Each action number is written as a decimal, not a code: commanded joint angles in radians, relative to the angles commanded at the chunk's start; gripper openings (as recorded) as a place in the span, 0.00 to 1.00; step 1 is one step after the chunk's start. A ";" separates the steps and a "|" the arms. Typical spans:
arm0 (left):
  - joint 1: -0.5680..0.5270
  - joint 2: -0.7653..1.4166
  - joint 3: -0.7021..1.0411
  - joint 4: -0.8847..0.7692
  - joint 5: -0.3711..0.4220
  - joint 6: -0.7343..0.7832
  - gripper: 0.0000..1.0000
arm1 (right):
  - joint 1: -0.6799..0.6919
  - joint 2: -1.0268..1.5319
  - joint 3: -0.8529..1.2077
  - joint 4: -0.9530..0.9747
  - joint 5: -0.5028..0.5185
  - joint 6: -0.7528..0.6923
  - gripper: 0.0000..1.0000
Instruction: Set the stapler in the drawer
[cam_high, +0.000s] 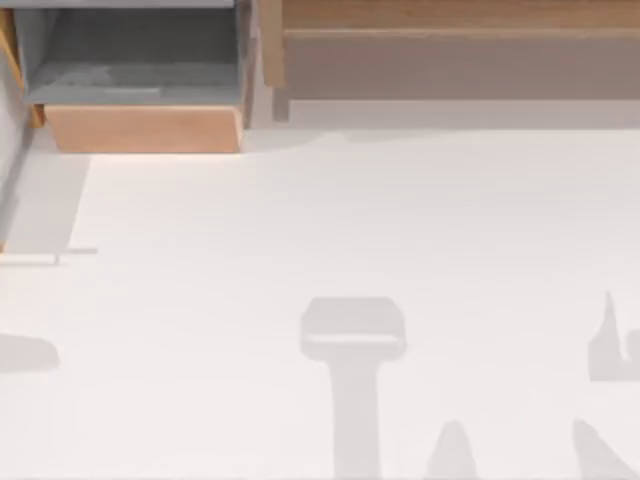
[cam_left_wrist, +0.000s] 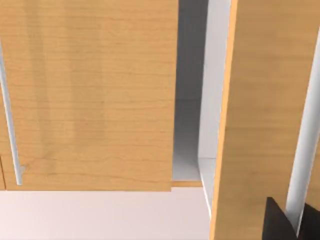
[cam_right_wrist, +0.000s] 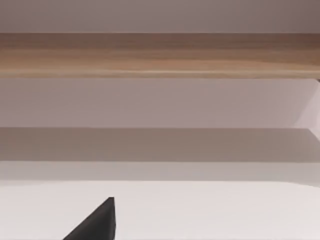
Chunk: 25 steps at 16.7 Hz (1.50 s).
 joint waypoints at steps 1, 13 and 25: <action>-0.005 0.006 0.012 -0.008 -0.009 0.000 0.00 | 0.000 0.000 0.000 0.000 0.000 0.000 1.00; -0.113 0.089 0.211 -0.124 -0.116 -0.006 0.00 | 0.000 0.000 0.000 0.000 0.000 0.000 1.00; -0.203 0.199 0.459 -0.259 -0.205 -0.011 0.00 | 0.000 0.000 0.000 0.000 0.000 0.000 1.00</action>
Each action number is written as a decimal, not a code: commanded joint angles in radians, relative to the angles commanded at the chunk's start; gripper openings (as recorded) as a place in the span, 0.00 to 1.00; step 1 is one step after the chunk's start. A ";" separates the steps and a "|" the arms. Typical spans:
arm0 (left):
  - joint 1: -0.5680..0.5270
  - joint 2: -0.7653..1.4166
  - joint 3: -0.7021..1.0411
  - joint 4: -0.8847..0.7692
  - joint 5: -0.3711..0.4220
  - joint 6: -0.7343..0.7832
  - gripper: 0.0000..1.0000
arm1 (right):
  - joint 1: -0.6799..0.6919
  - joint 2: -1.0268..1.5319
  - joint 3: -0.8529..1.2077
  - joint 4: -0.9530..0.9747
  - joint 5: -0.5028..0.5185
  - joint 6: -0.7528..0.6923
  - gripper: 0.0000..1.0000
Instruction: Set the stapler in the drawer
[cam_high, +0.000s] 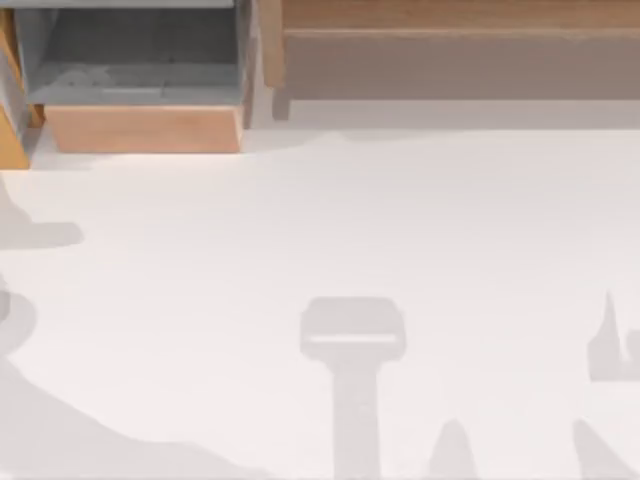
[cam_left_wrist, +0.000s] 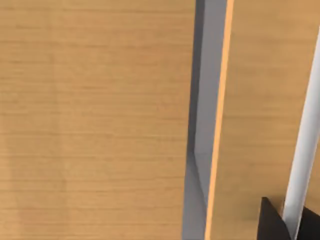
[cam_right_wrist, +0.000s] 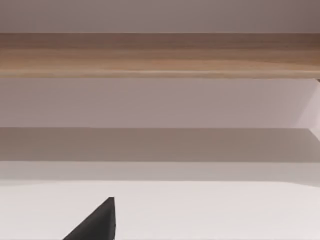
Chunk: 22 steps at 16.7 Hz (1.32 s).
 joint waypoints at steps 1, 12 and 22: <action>0.000 0.000 0.000 0.000 0.000 0.000 0.00 | 0.000 0.000 0.000 0.000 0.000 0.000 1.00; -0.061 0.126 0.273 -0.148 -0.064 -0.005 0.00 | 0.000 0.000 0.000 0.000 0.000 0.000 1.00; -0.062 0.128 0.277 -0.151 -0.065 -0.005 0.45 | 0.000 0.000 0.000 0.000 0.000 0.000 1.00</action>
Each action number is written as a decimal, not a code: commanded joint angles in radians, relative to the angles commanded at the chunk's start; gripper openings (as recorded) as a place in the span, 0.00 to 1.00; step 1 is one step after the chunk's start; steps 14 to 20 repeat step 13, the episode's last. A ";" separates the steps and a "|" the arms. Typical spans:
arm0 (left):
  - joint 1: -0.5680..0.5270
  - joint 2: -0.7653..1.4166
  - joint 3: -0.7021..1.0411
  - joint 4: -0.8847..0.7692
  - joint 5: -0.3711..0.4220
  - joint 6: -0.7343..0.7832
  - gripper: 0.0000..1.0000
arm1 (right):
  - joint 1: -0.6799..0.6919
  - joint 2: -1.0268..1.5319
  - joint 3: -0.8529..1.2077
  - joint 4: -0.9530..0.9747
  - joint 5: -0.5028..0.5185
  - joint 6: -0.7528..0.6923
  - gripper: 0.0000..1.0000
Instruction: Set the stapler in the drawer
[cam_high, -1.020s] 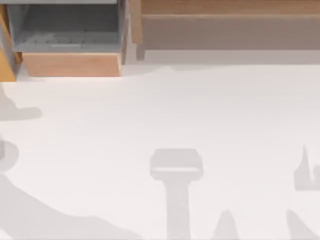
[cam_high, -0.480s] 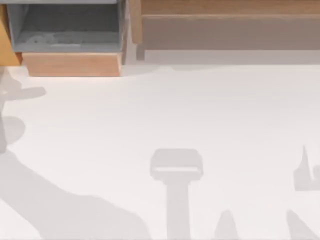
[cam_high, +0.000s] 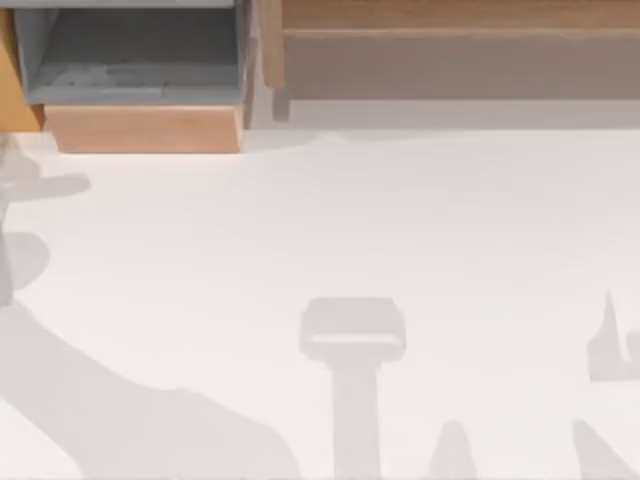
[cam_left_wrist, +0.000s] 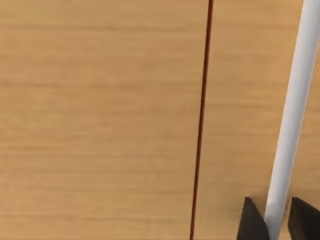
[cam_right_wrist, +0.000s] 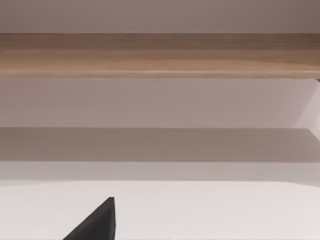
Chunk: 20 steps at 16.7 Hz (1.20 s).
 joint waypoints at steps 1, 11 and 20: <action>0.000 0.000 0.000 0.000 0.000 0.000 0.53 | 0.000 0.000 0.000 0.000 0.000 0.000 1.00; 0.000 0.000 0.000 0.000 0.000 0.000 1.00 | 0.000 0.000 0.000 0.000 0.000 0.000 1.00; 0.000 0.000 0.000 0.000 0.000 0.000 1.00 | 0.000 0.000 0.000 0.000 0.000 0.000 1.00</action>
